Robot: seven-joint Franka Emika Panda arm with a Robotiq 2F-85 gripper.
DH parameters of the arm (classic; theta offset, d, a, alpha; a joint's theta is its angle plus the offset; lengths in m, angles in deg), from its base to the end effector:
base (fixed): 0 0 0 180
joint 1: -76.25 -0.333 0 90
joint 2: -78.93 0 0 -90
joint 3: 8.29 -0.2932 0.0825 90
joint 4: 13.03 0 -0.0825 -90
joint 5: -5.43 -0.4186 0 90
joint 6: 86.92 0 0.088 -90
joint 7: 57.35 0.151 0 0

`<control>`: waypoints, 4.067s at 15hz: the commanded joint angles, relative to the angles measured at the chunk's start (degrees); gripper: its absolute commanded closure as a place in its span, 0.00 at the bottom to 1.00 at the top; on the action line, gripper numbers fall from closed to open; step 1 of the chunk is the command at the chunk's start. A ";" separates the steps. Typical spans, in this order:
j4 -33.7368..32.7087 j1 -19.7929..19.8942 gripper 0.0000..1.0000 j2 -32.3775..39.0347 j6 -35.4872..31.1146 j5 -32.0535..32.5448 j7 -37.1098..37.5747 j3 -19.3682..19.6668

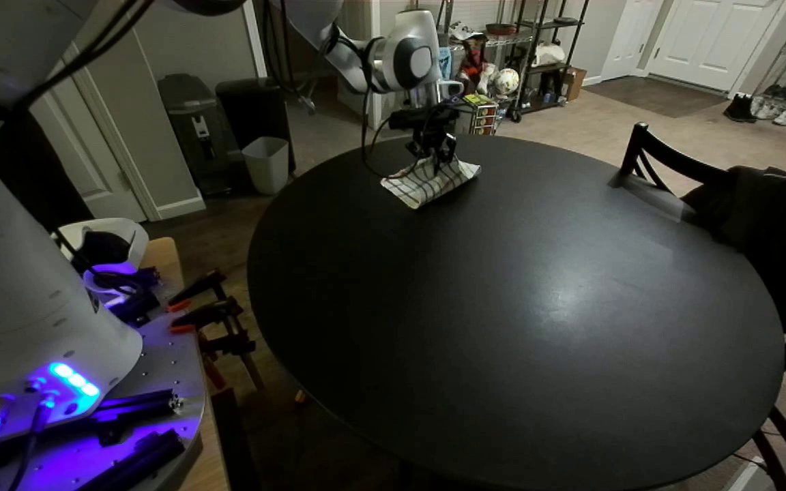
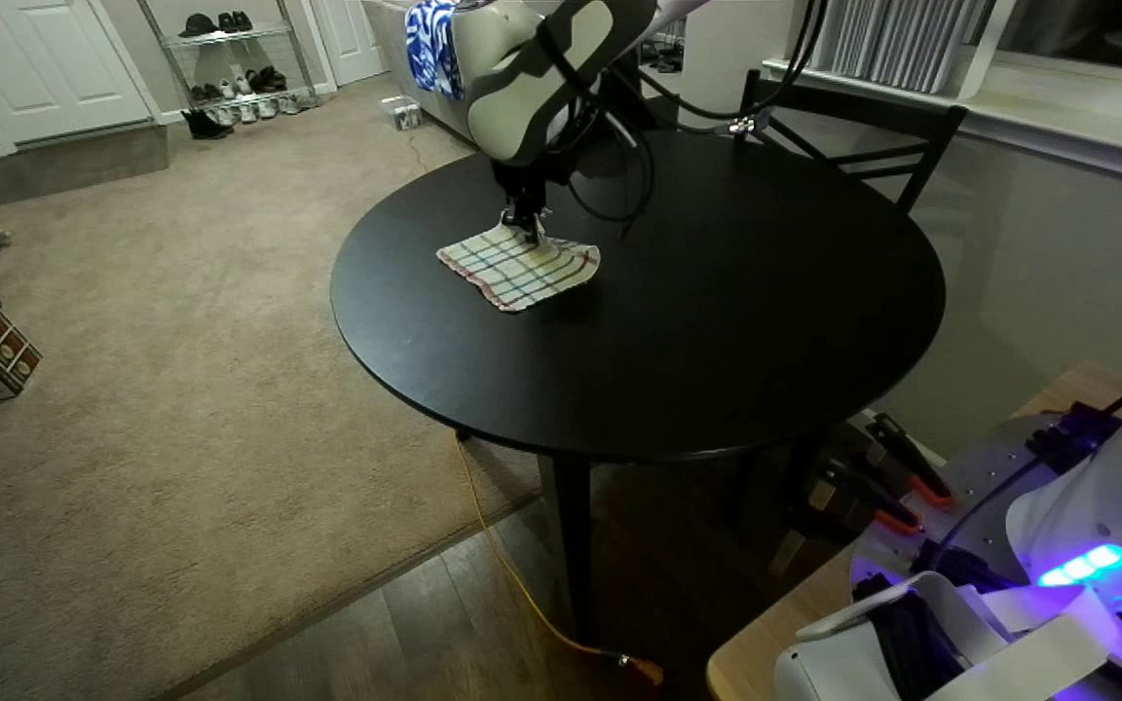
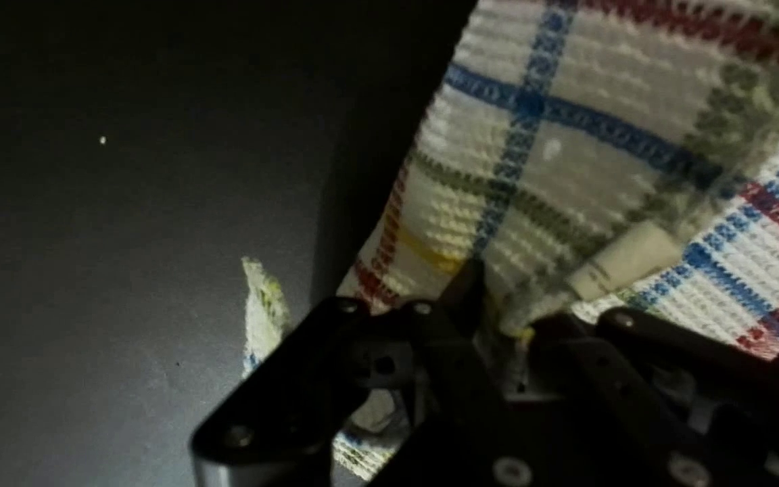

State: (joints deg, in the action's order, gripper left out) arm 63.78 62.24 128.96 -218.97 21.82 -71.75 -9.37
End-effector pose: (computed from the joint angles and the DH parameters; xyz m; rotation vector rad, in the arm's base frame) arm 0.7429 0.1824 0.1324 2.7598 0.9915 0.1356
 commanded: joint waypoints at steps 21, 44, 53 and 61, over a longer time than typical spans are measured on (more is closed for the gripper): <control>-5.73 -8.97 0.98 4.41 8.70 11.49 7.45 3.28; -9.98 -11.23 0.98 7.37 17.86 18.09 9.56 4.07; -10.51 -10.11 0.98 7.16 17.38 18.00 8.10 0.87; -11.68 -9.94 0.98 7.01 16.89 18.21 8.32 0.07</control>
State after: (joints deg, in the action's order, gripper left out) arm 52.28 51.38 136.46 -202.49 40.81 -61.11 -8.56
